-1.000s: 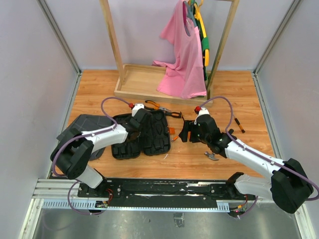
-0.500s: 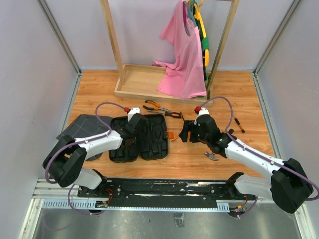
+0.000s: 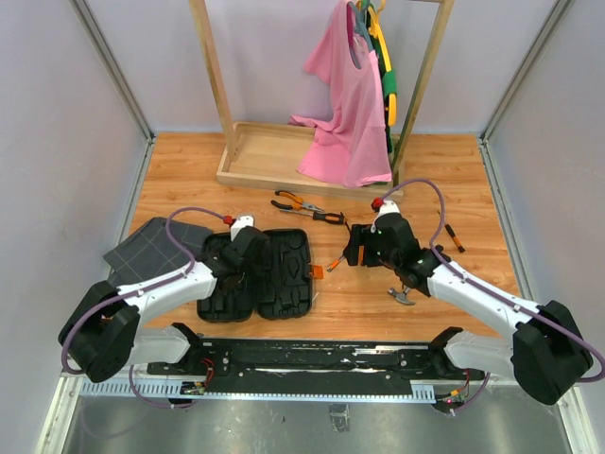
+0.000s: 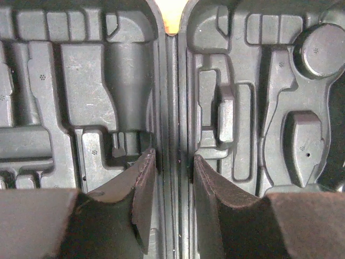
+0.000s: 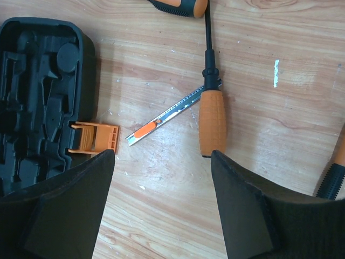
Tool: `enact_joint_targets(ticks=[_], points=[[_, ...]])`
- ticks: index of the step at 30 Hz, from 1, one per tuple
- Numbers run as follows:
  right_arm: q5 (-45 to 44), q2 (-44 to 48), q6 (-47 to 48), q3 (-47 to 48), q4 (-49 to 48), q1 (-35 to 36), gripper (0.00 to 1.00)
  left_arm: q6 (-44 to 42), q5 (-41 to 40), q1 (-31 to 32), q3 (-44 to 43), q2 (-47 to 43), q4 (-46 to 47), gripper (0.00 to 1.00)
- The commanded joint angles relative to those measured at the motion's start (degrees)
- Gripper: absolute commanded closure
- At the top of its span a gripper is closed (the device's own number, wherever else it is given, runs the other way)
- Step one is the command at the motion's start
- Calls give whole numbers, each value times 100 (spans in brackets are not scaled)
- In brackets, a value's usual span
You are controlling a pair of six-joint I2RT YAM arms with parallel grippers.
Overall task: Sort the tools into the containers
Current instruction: Open the storage box at the center of the board.
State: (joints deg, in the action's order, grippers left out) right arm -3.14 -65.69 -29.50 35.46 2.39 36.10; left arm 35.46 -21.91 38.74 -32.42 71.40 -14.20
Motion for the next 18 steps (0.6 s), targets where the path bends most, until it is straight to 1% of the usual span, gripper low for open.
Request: enact_joint_targets(ticks=[1, 7, 14, 18], points=[[3, -53, 89, 121, 121, -83, 26, 269, -78, -66, 94, -82, -441, 69], [-12, -253, 31, 227, 256, -81, 27, 169, 0, -322, 135, 23, -317, 69], [-357, -228, -195, 217, 428, -84, 28, -113, 618, -295, -190, 302, 219, 68], [-727, -6, -266, 145, 569, -84, 26, -119, 715, -200, -371, 656, 354, 68]])
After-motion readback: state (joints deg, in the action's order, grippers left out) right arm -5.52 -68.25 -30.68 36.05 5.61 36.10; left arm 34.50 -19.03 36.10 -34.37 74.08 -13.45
